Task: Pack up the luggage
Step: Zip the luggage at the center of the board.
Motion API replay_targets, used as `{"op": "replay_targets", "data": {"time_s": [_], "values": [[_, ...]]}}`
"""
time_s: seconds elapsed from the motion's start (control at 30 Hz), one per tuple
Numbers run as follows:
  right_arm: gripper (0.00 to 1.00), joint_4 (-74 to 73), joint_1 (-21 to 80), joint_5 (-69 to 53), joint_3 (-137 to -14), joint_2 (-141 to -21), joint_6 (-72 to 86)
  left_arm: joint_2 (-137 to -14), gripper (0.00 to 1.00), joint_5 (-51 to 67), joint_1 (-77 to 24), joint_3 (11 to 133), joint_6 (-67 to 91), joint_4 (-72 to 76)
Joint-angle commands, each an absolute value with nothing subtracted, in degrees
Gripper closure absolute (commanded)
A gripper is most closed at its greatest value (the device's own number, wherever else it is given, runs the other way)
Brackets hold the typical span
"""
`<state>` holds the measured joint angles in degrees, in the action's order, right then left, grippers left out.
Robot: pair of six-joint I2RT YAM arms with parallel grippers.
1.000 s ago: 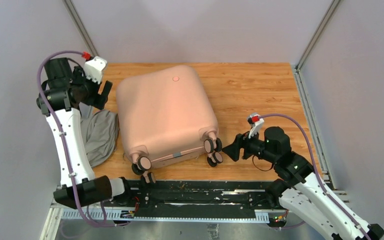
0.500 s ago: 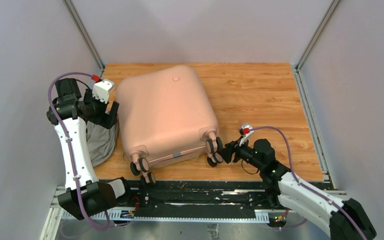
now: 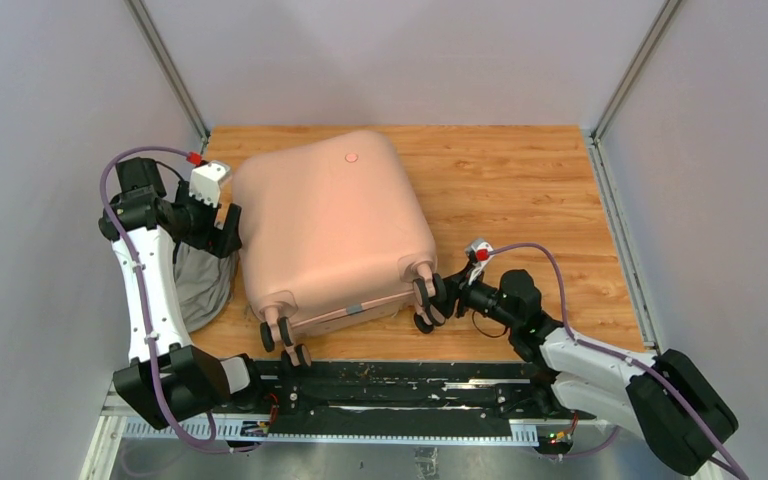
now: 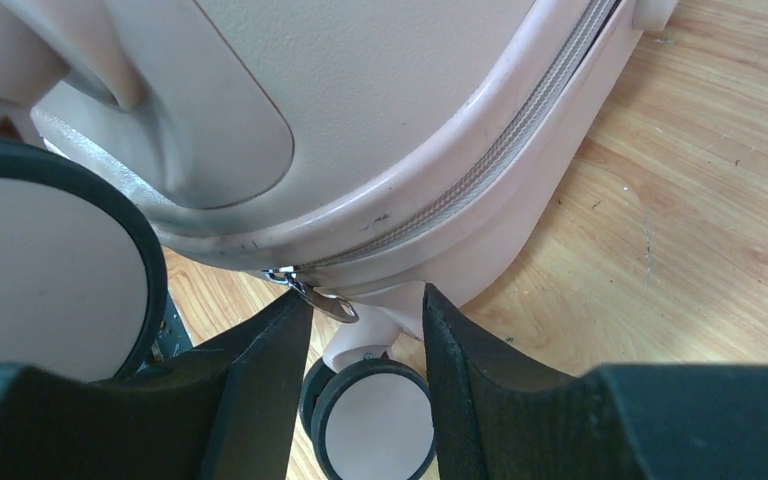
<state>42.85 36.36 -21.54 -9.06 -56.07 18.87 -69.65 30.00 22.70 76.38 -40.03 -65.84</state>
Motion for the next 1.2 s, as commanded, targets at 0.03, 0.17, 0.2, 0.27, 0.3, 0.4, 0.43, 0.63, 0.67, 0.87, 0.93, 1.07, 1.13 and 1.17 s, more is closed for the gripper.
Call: {"op": "replay_targets", "data": {"time_s": [0.03,0.17,0.2,0.27,0.3,0.4,0.43,0.63,0.67,0.87,0.93,1.07,1.13,1.17], "values": [[0.57,52.6,38.0,-20.4,-10.4,-58.3,19.4,-68.6,0.11,33.7,22.7,74.4,-39.9,-66.0],[0.76,54.9,38.6,-19.1,-10.3,-58.8,19.5,-68.4,0.11,33.9,22.7,74.2,-39.6,-65.9],[0.81,55.0,38.7,-18.9,-10.5,-58.8,19.4,-68.3,0.11,33.9,22.7,74.5,-39.4,-66.0],[0.91,54.7,38.8,-18.3,-10.7,-58.4,19.3,-68.2,0.11,33.9,22.6,75.2,-39.0,-66.0],[0.95,54.4,38.9,-17.8,-10.8,-58.2,19.2,-68.0,0.11,33.9,22.6,75.6,-38.9,-66.0],[1.0,52.6,38.9,-16.0,-10.6,-57.1,18.7,-67.1,0.11,34.0,22.6,76.8,-38.5,-66.1],[1.0,51.8,38.8,-15.1,-10.6,-56.5,18.3,-66.9,0.11,34.1,22.6,77.2,-38.4,-66.1],[1.0,49.0,38.6,-12.7,-10.6,-55.2,16.6,-64.8,0.09,35.7,22.5,81.1,-44.5,-71.1],[1.0,48.6,38.4,-12.9,-10.7,-55.2,16.5,-64.3,0.08,36.5,22.2,82.5,-48.6,-75.3],[1.0,47.8,37.9,-15.1,-11.9,-56.3,17.7,-55.0,0.03,26.0,6.6,81.8,-75.3,-91.8],[1.0,47.6,37.7,-15.8,-12.4,-57.2,18.3,-50.1,0.02,18.9,-2.1,78.9,-80.2,-91.8],[1.0,47.8,37.5,-16.8,-13.2,-58.7,19.4,-45.1,0.01,13.6,-12.2,76.8,-85.2,-92.0],[1.0,47.6,37.5,-17.4,-13.8,-59.5,19.9,-43.0,0.01,12.2,-15.5,74.7,-89.8,-91.9],[1.0,47.4,37.5,-17.6,-14.1,-59.8,19.9,-41.9,0.01,11.2,-16.3,72.8,-93.4,-92.0]]}}
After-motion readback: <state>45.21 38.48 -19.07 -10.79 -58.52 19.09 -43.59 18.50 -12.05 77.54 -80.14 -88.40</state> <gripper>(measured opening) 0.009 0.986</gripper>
